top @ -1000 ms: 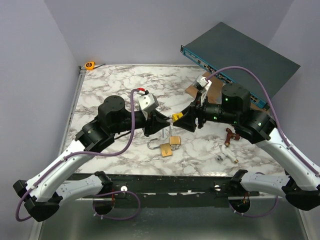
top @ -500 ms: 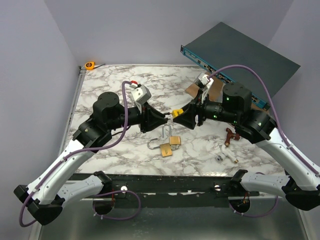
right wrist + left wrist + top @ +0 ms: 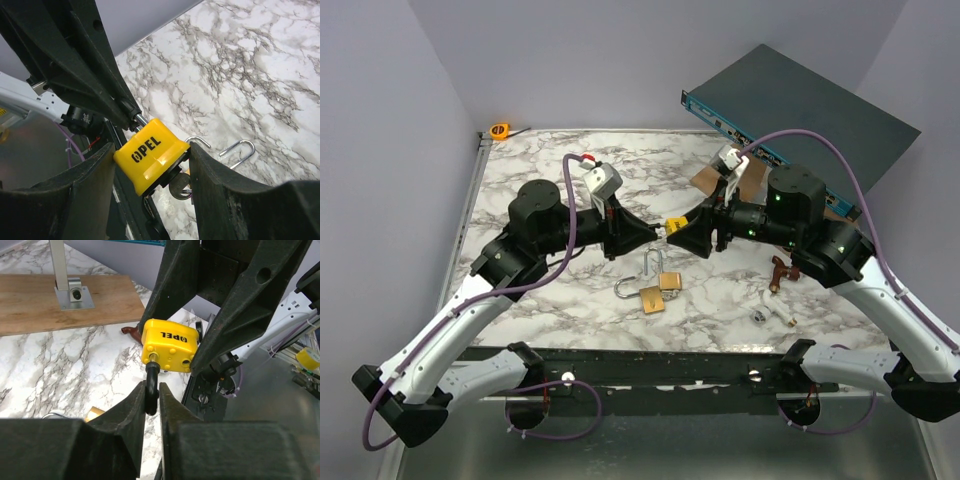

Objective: Lock with the key
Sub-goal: Lock the lock.

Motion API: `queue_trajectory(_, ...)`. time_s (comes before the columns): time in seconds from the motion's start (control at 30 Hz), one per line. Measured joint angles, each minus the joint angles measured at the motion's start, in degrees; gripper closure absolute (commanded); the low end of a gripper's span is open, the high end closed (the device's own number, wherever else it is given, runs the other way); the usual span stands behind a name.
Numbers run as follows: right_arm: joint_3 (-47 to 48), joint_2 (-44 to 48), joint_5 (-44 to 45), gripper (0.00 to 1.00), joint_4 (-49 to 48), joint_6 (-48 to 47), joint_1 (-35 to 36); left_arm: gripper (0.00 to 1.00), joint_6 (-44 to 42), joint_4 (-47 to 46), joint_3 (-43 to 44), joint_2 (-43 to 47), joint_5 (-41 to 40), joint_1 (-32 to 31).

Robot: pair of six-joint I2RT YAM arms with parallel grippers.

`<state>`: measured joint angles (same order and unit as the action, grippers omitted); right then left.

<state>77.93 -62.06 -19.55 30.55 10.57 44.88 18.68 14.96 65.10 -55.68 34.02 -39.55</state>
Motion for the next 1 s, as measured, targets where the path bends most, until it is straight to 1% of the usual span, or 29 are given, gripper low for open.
queue_trajectory(0.07, 0.00, 0.07, 0.02, 0.90, -0.02, 0.02, 0.00, 1.00, 0.33, -0.39, -0.02, -0.28, 0.11, 0.09)
queue_trajectory(0.1, 0.00, 0.15, 0.02, 0.89, -0.02, 0.00, 0.00, 1.00, 0.76, -0.74, -0.11, -0.44, 0.26, 0.11)
queue_trajectory(0.13, -0.02, 0.24, 0.07, 0.85, 0.00, 0.02, 0.00, 1.00, 0.94, -0.96, -0.15, -0.50, 0.37, 0.11)
queue_trajectory(0.17, -0.04, 0.28, 0.09, 0.76, -0.02, 0.02, 0.00, 1.00, 1.14, -1.18, -0.20, -0.55, 0.52, 0.13)
queue_trajectory(0.2, -0.07, 0.33, 0.15, 0.62, -0.02, 0.07, 0.00, 1.00, 1.42, -1.40, -0.20, -0.61, 0.59, 0.22)
queue_trajectory(0.23, -0.09, 0.35, 0.37, 0.44, -0.07, 0.24, 0.00, 1.00, 1.49, -1.46, -0.20, -0.63, 0.68, 0.33)
queue_trajectory(0.27, -0.13, 0.33, 0.66, 0.29, -0.20, 0.42, 0.00, 1.00, 1.49, -1.46, -0.20, -0.61, 0.85, 0.55)
queue_trajectory(0.3, -0.24, 0.31, 0.81, 0.19, -0.50, 0.79, 0.02, 1.00, 1.36, -1.46, -0.20, -0.59, 0.98, 0.79)
queue_trajectory(0.33, -0.35, 0.24, 0.94, 0.13, -0.83, 1.36, 0.02, 1.00, 0.94, -1.46, -0.20, -0.39, 1.20, 1.07)
queue_trajectory(0.37, -0.44, 0.13, 1.42, 0.10, -1.55, 1.95, 0.02, 1.00, 0.55, -1.29, -0.20, -0.15, 1.22, 1.38)
queue_trajectory(0.4, -0.48, -0.02, 2.12, 0.08, -2.23, 2.80, 0.00, 1.00, 0.11, -1.16, -0.26, 0.26, 1.40, 1.68)
queue_trajectory(0.5, -0.48, -0.57, 3.50, 0.05, -3.96, 4.70, 0.00, 1.00, -2.60, -0.59, -0.42, 3.23, 2.08, 3.06)
queue_trajectory(0.63, -0.46, -1.40, 3.76, 0.06, -6.43, 7.56, 0.00, 1.00, -5.35, -0.42, 0.76, 6.73, 2.49, 4.63)
queue_trajectory(0.73, -0.42, -1.55, 2.71, 0.06, -9.20, 8.98, 0.02, 1.00, -6.12, 0.00, 3.10, 6.95, 2.93, 5.11)
queue_trajectory(0.87, -0.98, -0.11, -1.44, 0.11, -16.09, 9.53, 0.00, 1.00, -5.97, 1.64, 7.87, 5.86, 4.37, 5.90)
queue_trajectory(1.0, -0.72, 1.64, -7.23, 0.20, -21.84, 9.33, 0.00, 1.00, -4.50, 3.43, 12.33, 5.38, 7.17, 6.67)
